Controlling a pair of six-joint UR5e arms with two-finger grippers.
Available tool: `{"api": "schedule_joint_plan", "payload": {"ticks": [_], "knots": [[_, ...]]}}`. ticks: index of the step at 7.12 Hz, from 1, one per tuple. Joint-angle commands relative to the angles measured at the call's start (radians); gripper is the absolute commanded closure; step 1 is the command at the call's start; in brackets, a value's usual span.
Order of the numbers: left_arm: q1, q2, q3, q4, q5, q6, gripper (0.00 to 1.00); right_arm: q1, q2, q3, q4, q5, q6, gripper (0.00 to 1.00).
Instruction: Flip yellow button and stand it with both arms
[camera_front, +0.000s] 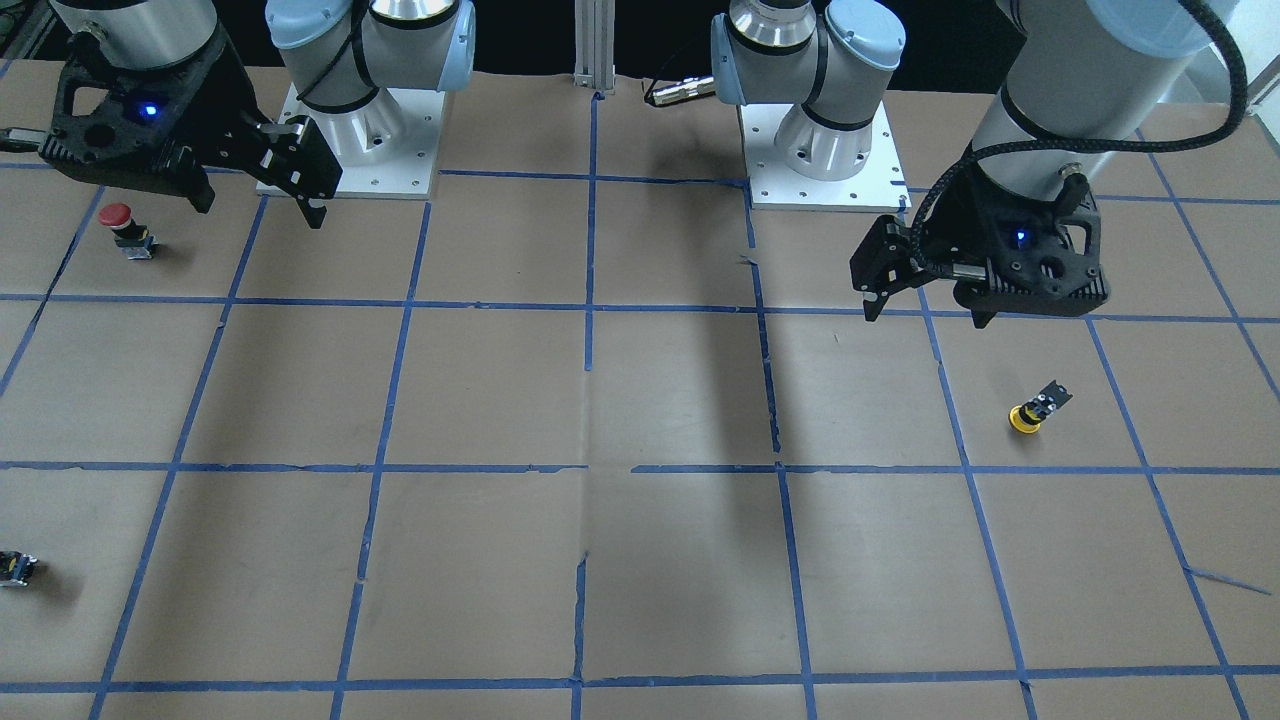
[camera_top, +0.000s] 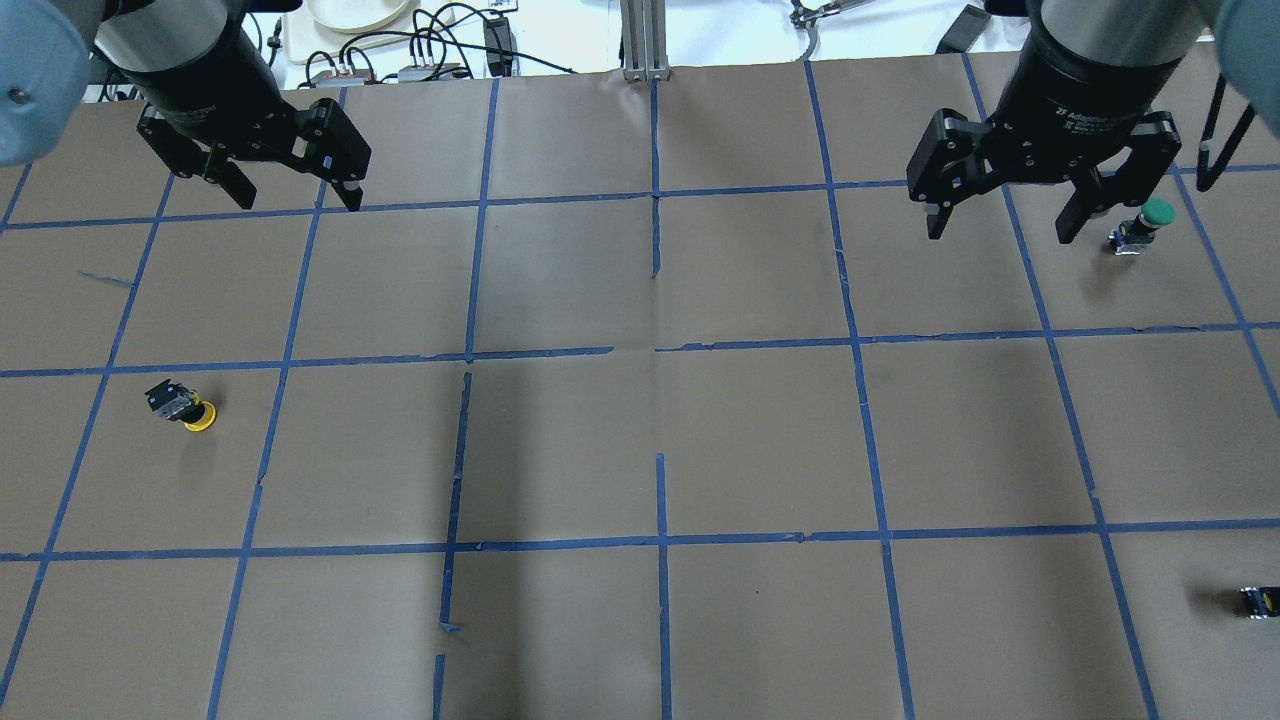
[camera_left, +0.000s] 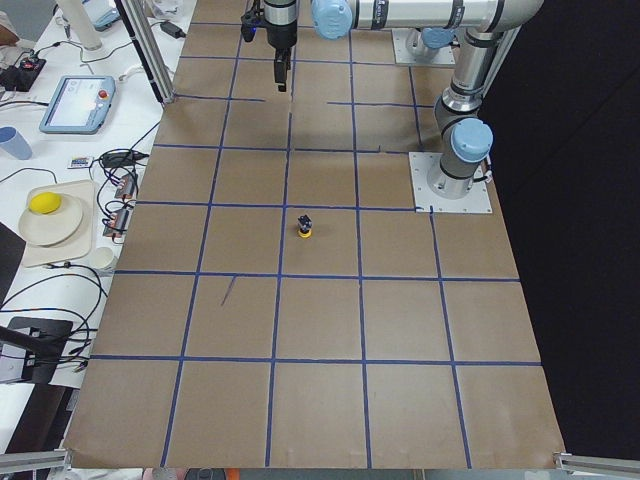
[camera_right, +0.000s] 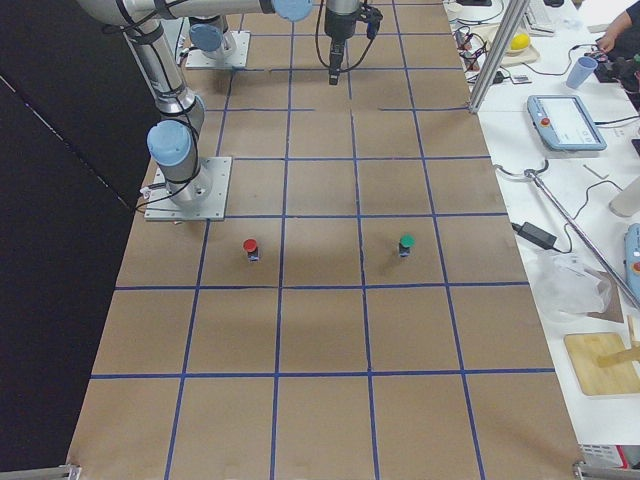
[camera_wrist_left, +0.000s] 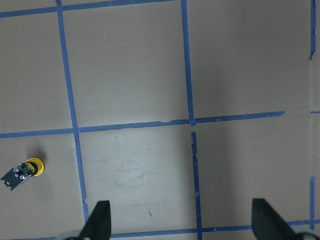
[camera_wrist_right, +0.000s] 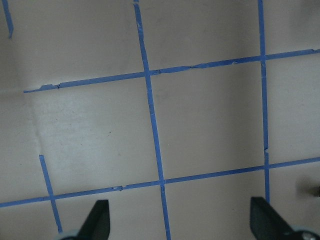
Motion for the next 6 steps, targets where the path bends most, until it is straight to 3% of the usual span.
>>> {"api": "schedule_joint_plan", "payload": {"ticks": [1, 4, 6], "knots": [[0.000, -0.002, 0.000, 0.001, 0.026, 0.010, 0.00, 0.000, -0.001, 0.000, 0.002, 0.000, 0.000, 0.00], [0.001, 0.014, -0.011, 0.000, 0.028, 0.013, 0.00, 0.000, -0.001, 0.000, 0.000, 0.006, 0.002, 0.00], [0.111, 0.009, -0.014, -0.014, 0.029, 0.090, 0.00, 0.000, -0.001, 0.000, -0.001, 0.006, 0.000, 0.00]]}}
